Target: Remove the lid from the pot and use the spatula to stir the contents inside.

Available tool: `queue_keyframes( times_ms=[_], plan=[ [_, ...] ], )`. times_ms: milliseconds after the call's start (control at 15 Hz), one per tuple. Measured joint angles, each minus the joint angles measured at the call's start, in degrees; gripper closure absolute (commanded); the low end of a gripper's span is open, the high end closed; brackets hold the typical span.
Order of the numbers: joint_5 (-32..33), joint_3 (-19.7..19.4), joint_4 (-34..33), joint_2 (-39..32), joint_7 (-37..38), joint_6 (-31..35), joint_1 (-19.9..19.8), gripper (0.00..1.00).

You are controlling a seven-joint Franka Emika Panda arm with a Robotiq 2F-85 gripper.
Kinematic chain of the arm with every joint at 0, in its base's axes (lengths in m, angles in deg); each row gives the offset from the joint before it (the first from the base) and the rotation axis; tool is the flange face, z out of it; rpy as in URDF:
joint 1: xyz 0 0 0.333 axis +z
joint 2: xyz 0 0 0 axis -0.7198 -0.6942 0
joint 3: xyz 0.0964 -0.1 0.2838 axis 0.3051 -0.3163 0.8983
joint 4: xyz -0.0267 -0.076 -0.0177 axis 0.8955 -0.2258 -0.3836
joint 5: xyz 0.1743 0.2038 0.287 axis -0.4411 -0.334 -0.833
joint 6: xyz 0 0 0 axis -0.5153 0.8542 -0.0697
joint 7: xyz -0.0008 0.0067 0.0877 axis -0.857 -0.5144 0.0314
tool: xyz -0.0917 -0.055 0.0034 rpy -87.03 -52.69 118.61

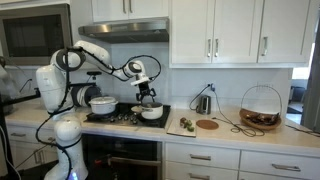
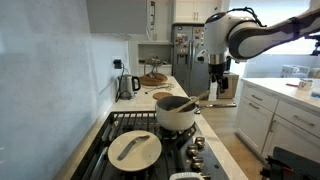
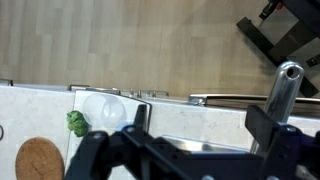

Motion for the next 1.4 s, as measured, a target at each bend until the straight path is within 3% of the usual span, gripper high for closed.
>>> queue_keyframes(
  times_ms=[267,533,1000,1400],
  plan=[
    [-3.47,-2.35,-2.74,0.55,-0.93,-3.83,-1.00,0.00],
    [-9.04,-5.94,-4.20,1.98,-6.71,-5.79,-2.48,0.00],
    [-9.41,-5.93,-4.17,2.22,-7.15,-5.86,-2.57,0.00],
    [-11.67,-8.99,1.01,5.26,-8.50,-2.80,-3.64,0.00]
  ],
)
